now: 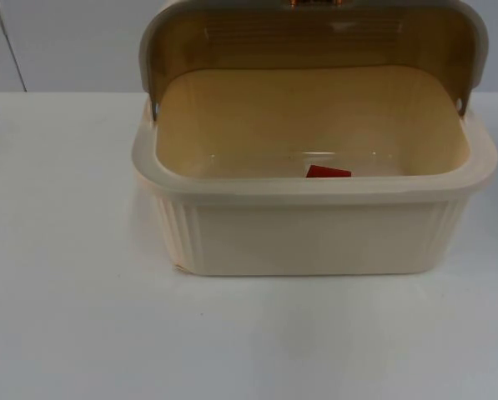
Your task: Open the box lid with the left hand, place the block into the box with the right hand, then close the box lid with the left hand.
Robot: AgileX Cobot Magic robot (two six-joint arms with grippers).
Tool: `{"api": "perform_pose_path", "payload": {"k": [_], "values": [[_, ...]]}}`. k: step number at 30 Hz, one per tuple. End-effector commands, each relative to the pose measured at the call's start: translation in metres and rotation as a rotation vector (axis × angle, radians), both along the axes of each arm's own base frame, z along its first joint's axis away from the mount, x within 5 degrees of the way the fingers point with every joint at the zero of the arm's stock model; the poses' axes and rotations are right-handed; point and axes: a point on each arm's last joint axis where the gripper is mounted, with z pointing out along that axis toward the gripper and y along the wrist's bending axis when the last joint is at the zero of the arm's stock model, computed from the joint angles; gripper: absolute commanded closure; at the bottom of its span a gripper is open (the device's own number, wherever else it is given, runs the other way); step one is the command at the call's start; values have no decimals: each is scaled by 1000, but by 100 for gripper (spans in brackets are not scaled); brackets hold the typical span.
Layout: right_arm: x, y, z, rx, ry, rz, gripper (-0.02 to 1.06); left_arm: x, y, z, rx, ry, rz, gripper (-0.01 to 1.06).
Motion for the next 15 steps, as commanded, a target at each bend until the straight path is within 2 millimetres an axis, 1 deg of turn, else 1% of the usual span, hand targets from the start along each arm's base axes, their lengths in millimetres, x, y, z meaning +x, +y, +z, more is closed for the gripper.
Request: {"api": "perform_pose_path", "payload": {"k": [1,4,5,8,9,11,13,14,15], "values": [[0,0,1,-3,-15,-2,-1,5,-2,1,-15,-14,-8,0],[0,0,1,-4,-21,-2,-1,28,-8,-14,-59,38,-29,0],[0,0,1,-4,-21,-2,-1,28,-8,-14,-59,38,-29,0],[0,0,1,-4,-21,-2,-1,61,-18,-31,-121,91,-66,0],[0,0,1,-4,-21,-2,-1,61,-18,-31,-121,91,-66,0],[0,0,1,-4,-21,-2,-1,91,-27,-40,-124,143,-116,0],[0,0,1,-3,-18,-2,-1,110,-34,-37,-114,158,-163,0],[0,0,1,-3,-18,-2,-1,110,-34,-37,-114,158,-163,0],[0,1,1,-5,-18,3,-1,119,-38,-36,-107,166,-183,0]]}}
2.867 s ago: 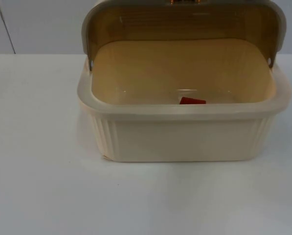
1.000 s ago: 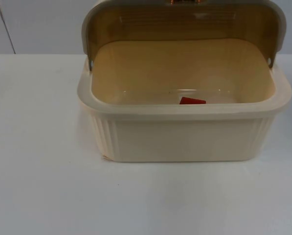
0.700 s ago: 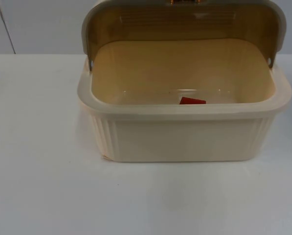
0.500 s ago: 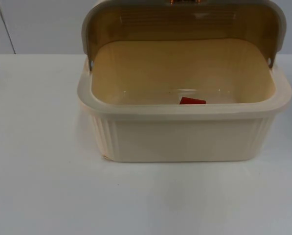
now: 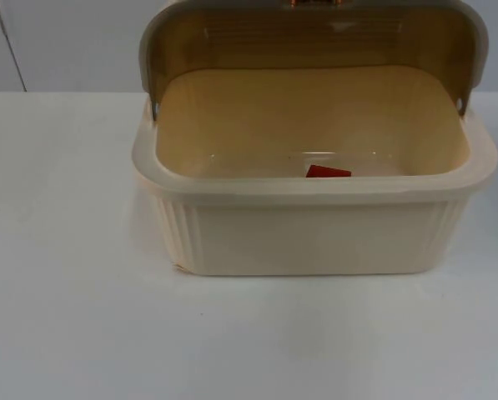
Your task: Open the box lid with the left hand, place the block into the box with the right hand, then close the box lid with the left hand.
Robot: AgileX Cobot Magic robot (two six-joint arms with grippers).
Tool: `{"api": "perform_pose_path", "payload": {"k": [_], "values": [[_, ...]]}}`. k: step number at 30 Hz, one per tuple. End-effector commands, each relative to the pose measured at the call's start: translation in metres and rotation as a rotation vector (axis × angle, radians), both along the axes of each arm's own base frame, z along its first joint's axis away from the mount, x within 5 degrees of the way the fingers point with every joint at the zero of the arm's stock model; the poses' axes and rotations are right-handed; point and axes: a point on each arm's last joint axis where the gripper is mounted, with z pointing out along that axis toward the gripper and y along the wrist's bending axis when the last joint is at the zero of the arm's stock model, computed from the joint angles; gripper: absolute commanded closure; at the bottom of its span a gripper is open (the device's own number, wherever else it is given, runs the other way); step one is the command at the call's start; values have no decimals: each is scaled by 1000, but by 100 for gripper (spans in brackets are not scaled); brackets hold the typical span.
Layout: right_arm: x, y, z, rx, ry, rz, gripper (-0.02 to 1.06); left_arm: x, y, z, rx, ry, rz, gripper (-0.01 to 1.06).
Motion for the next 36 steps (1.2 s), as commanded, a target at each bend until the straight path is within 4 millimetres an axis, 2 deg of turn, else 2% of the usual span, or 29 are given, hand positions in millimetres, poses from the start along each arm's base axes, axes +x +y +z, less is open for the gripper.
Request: {"api": "perform_pose_path", "payload": {"k": [1,4,5,8,12,15,16,19,21,22,23,25,26,27,31,32,34,36], "values": [[0,2,0,-6,-6,7,-1,14,-10,8,21,-20,-57,0],[0,5,0,-20,-2,25,-1,31,-30,17,126,-36,-140,0],[0,5,0,-20,-2,25,-1,31,-30,17,126,-36,-140,0],[0,5,0,-18,-1,24,-1,43,-54,27,220,-95,-205,0],[0,5,0,-16,-1,23,-1,55,-78,27,358,-162,-275,0],[0,5,-1,-20,0,23,-1,66,-101,18,508,-204,-346,0],[0,5,-1,-20,0,23,-1,66,-101,18,508,-204,-346,0],[0,4,-1,-20,0,21,-1,72,-126,2,706,-229,-441,3],[0,4,-1,-20,0,21,-1,71,-138,-6,761,-228,-483,8],[0,4,-1,-20,0,21,-1,71,-138,-6,761,-228,-483,8],[0,4,0,-20,-4,21,-1,70,-146,-10,781,-231,-506,12],[0,4,0,-21,-5,21,-1,67,-163,-17,818,-245,-564,34],[0,4,0,-21,-5,21,-1,67,-163,-17,818,-245,-564,34],[0,4,0,-21,-5,21,-1,65,-168,-19,837,-256,-584,42],[0,4,0,-21,-11,20,-1,62,-181,-19,838,-301,-616,87],[0,4,0,-21,-11,20,-1,62,-181,-19,838,-301,-616,87],[0,4,1,-21,-14,20,-1,62,-181,-19,828,-301,-614,106],[0,4,1,-20,-16,20,-1,62,-181,-19,806,-295,-606,105]]}}
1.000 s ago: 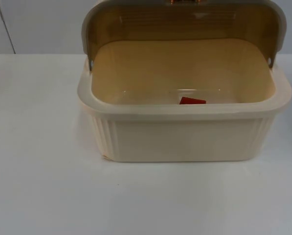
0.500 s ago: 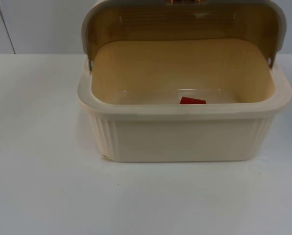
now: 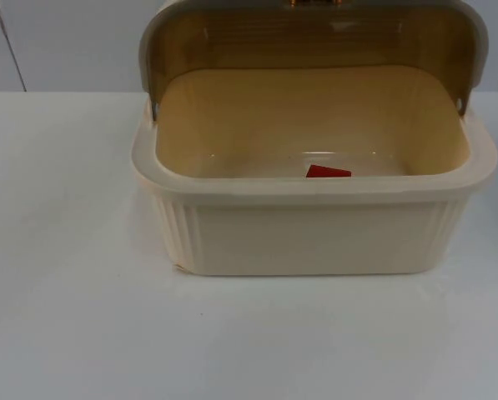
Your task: Open the box lid with the left hand, place the block into the box with the right hand, then close the box lid with the left hand.
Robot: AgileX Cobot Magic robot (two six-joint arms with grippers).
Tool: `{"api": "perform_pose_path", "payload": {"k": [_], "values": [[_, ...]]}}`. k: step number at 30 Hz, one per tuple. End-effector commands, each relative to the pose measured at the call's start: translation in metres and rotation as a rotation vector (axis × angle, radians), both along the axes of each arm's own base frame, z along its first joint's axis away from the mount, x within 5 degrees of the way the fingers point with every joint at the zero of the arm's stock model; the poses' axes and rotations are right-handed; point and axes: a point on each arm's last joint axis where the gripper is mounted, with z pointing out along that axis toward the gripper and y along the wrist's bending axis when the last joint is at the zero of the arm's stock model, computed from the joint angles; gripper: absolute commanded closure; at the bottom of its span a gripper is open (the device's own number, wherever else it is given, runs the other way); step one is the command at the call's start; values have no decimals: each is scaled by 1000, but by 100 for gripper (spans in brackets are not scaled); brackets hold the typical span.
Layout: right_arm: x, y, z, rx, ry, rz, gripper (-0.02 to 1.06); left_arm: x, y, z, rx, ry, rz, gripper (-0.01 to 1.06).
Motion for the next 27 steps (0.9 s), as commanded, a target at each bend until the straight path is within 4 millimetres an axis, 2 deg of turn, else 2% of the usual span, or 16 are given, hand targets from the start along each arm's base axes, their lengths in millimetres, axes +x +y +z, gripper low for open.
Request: {"api": "perform_pose_path", "payload": {"k": [1,7,13,15,17,24,27], "values": [[0,1,1,-2,-14,2,-1,-1,-3,3,-50,1,3,105],[0,1,1,-2,-14,2,-1,-2,-5,3,-139,44,9,105],[0,1,1,1,-14,1,-1,-5,-9,-10,-47,120,-56,105],[0,1,1,5,-16,-1,-1,-12,-17,-25,42,218,-240,105],[0,1,1,5,-16,-1,-1,-12,-21,-28,-20,258,-306,105],[0,1,0,9,-13,-3,-1,-4,-24,-40,-11,252,-290,105],[0,1,0,13,-13,-5,-1,0,-26,-52,4,282,-289,105]]}}
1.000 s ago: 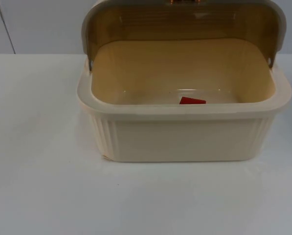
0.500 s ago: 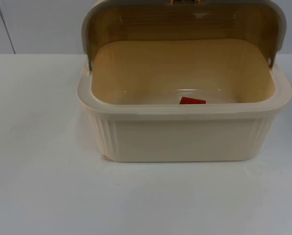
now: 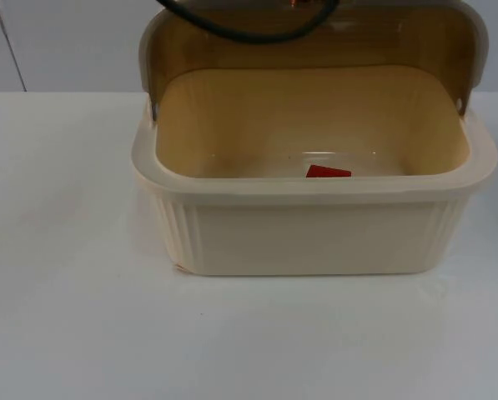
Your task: Open the box lid with the left hand, place the block into the box with the right hand, then close the box lid with the left hand.
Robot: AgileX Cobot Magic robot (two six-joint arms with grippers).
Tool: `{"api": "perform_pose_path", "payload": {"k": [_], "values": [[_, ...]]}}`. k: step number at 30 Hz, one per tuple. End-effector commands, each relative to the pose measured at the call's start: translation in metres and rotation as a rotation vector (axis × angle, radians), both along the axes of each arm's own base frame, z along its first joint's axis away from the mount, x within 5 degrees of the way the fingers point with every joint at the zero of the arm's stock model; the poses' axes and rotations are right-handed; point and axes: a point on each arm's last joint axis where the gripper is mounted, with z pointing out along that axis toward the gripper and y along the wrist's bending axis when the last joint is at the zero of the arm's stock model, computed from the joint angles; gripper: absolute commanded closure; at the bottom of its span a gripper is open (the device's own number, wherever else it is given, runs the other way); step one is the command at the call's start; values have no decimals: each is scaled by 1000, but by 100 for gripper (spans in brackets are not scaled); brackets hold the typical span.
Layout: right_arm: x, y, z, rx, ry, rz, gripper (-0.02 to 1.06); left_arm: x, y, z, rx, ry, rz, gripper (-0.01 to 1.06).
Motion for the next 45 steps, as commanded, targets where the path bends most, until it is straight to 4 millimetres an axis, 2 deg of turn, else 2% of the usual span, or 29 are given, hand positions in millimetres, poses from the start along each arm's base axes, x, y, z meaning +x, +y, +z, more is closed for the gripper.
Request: {"api": "perform_pose_path", "payload": {"k": [1,20,29,45], "values": [[0,1,0,-4,-12,3,-1,2,-2,-3,-12,13,4,105],[0,1,0,-4,-12,2,-1,1,-3,-16,35,75,-23,105],[0,14,-1,-46,4,69,-1,2,-3,-15,41,48,-36,105],[1,14,0,-22,-11,60,-1,5,-3,-13,33,4,-21,105]]}}
